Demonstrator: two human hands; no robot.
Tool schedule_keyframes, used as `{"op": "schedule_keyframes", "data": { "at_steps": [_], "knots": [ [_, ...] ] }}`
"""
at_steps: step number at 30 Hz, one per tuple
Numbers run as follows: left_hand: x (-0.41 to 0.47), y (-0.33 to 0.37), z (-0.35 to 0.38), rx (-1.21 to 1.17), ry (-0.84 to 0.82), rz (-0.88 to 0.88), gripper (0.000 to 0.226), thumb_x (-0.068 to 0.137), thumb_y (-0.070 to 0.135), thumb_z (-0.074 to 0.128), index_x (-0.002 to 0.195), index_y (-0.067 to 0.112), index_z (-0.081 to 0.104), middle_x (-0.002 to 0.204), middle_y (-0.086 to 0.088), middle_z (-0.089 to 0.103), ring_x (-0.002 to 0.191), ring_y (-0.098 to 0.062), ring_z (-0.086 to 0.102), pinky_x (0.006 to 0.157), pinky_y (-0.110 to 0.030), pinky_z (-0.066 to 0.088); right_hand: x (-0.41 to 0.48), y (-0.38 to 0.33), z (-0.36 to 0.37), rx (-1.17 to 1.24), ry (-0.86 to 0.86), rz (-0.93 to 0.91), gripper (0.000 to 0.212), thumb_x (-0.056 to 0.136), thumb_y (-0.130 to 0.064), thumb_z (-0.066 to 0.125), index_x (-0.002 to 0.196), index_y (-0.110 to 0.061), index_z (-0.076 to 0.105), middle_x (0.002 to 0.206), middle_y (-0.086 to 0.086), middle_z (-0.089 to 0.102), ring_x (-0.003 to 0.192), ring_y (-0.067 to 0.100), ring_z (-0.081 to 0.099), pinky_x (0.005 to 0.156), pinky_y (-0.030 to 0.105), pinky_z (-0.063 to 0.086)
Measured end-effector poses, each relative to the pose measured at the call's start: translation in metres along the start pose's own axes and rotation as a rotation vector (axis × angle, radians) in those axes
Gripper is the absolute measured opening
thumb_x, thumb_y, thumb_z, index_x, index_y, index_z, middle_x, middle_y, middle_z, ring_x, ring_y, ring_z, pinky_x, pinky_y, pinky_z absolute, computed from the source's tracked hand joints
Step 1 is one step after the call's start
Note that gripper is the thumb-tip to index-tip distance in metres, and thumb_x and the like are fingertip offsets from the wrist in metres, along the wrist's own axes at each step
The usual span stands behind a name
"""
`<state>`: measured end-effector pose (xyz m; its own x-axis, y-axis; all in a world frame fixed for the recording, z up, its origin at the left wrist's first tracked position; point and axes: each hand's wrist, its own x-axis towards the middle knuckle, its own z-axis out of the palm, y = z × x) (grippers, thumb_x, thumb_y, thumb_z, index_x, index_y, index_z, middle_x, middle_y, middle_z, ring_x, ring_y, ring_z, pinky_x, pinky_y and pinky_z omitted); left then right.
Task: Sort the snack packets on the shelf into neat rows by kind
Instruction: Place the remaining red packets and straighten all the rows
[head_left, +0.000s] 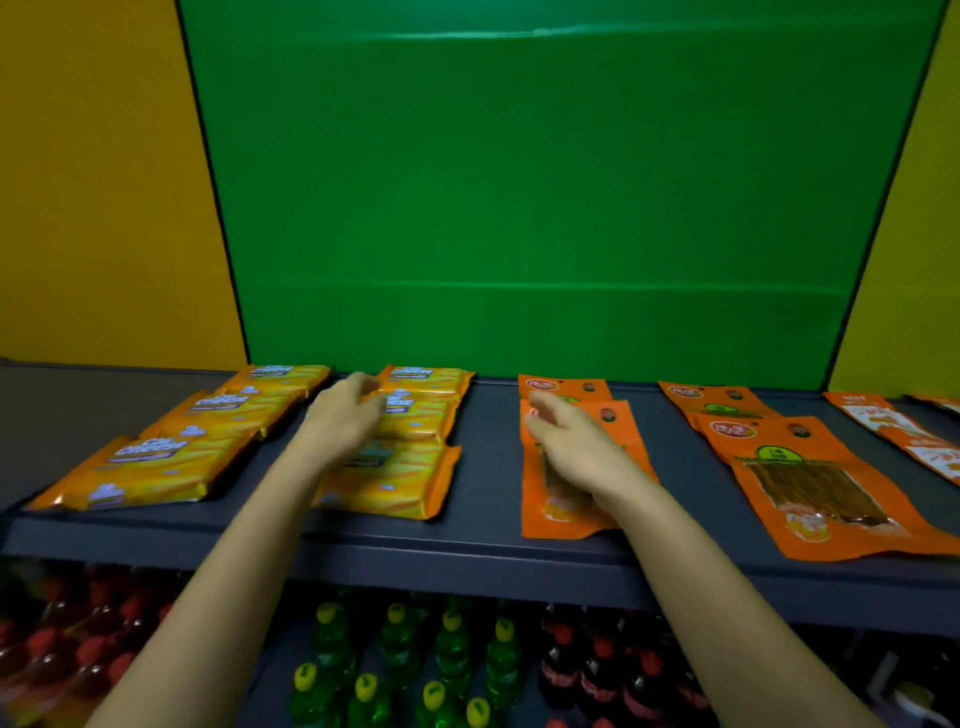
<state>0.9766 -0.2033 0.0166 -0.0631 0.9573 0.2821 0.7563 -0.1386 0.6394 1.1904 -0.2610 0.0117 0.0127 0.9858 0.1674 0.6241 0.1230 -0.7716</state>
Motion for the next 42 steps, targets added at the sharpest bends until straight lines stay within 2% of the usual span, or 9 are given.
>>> {"op": "schedule_keyframes", "data": {
  "at_steps": [4, 7, 13, 19, 24, 30, 35, 39, 42],
  "knots": [
    [0.008, -0.046, -0.016, -0.13, -0.076, -0.104, 0.047, 0.096, 0.023, 0.045, 0.138, 0.003, 0.038, 0.144, -0.016, 0.042, 0.131, -0.029, 0.042, 0.111, -0.038, 0.032, 0.013, -0.02, 0.051, 0.052, -0.036, 0.061, 0.051, 0.101, -0.025, 0.032, 0.148, -0.007, 0.021, 0.157, 0.007, 0.02, 0.145, 0.018, 0.018, 0.117, 0.029, 0.014],
    [0.012, -0.062, -0.016, -0.266, -0.195, -0.146, 0.051, 0.097, 0.025, 0.043, 0.142, 0.004, 0.032, 0.148, -0.012, 0.036, 0.134, -0.025, 0.038, 0.111, -0.033, 0.029, 0.017, -0.032, 0.084, 0.204, 0.03, 0.138, 0.055, 0.101, -0.031, 0.03, 0.149, -0.007, 0.016, 0.158, 0.006, 0.014, 0.146, 0.018, 0.014, 0.118, 0.031, 0.013],
    [0.013, -0.076, -0.007, -0.371, -0.243, -0.1, 0.042, 0.098, 0.024, 0.04, 0.136, 0.007, 0.04, 0.142, -0.012, 0.045, 0.126, -0.025, 0.046, 0.102, -0.033, 0.035, 0.022, -0.052, 0.114, 0.446, 0.224, 0.252, 0.056, 0.101, -0.035, 0.03, 0.15, -0.014, 0.015, 0.158, 0.002, 0.016, 0.145, 0.018, 0.02, 0.116, 0.034, 0.019],
    [0.013, -0.08, -0.01, -0.502, -0.273, -0.09, 0.039, 0.098, 0.024, 0.04, 0.134, 0.01, 0.043, 0.129, -0.006, 0.053, 0.118, -0.026, 0.053, 0.103, -0.037, 0.04, 0.02, -0.063, 0.12, 0.504, 0.206, 0.278, 0.058, 0.1, -0.037, 0.033, 0.15, -0.021, 0.01, 0.157, -0.001, 0.018, 0.141, 0.019, 0.03, 0.112, 0.036, 0.031],
    [0.015, -0.083, -0.012, -0.665, -0.345, -0.129, 0.025, 0.096, 0.021, 0.042, 0.119, 0.029, 0.047, 0.112, 0.006, 0.056, 0.103, -0.021, 0.059, 0.102, -0.047, 0.044, 0.019, -0.068, 0.122, 0.506, 0.196, 0.282, 0.053, 0.101, -0.03, 0.034, 0.149, -0.016, 0.017, 0.153, 0.002, 0.03, 0.133, 0.019, 0.042, 0.09, 0.024, 0.037],
    [0.023, -0.095, -0.006, -0.613, -0.42, -0.086, 0.047, 0.085, 0.033, 0.046, 0.131, 0.024, 0.045, 0.127, -0.003, 0.06, 0.11, -0.025, 0.061, 0.099, -0.049, 0.046, 0.019, -0.067, 0.12, 0.527, 0.182, 0.288, 0.054, 0.101, -0.029, 0.034, 0.15, -0.016, 0.016, 0.153, 0.002, 0.03, 0.13, 0.019, 0.045, 0.089, 0.026, 0.04],
    [0.018, -0.087, -0.011, -0.549, -0.411, -0.071, 0.063, 0.092, 0.032, 0.046, 0.148, 0.022, 0.02, 0.152, 0.001, 0.03, 0.134, -0.024, 0.041, 0.111, -0.047, 0.033, 0.018, -0.068, 0.12, 0.56, 0.151, 0.267, 0.048, 0.101, -0.025, 0.034, 0.147, -0.017, 0.023, 0.143, 0.004, 0.043, 0.097, 0.009, 0.051, 0.067, 0.016, 0.047],
    [0.018, -0.086, -0.013, -0.543, -0.421, -0.035, 0.056, 0.093, 0.025, 0.045, 0.146, 0.019, 0.026, 0.148, 0.0, 0.037, 0.129, -0.024, 0.046, 0.11, -0.046, 0.035, 0.02, -0.065, 0.121, 0.532, 0.178, 0.26, 0.047, 0.101, -0.024, 0.035, 0.147, -0.016, 0.026, 0.145, 0.004, 0.042, 0.11, 0.013, 0.051, 0.086, 0.025, 0.042],
    [0.016, -0.081, -0.017, -0.481, -0.445, -0.02, 0.062, 0.087, 0.034, 0.048, 0.145, 0.025, 0.027, 0.157, -0.001, 0.02, 0.138, -0.025, 0.035, 0.114, -0.043, 0.029, 0.02, -0.066, 0.117, 0.457, 0.164, 0.253, 0.045, 0.101, -0.022, 0.035, 0.145, -0.014, 0.029, 0.145, 0.005, 0.042, 0.122, 0.019, 0.049, 0.088, 0.025, 0.039]
  ]
}}
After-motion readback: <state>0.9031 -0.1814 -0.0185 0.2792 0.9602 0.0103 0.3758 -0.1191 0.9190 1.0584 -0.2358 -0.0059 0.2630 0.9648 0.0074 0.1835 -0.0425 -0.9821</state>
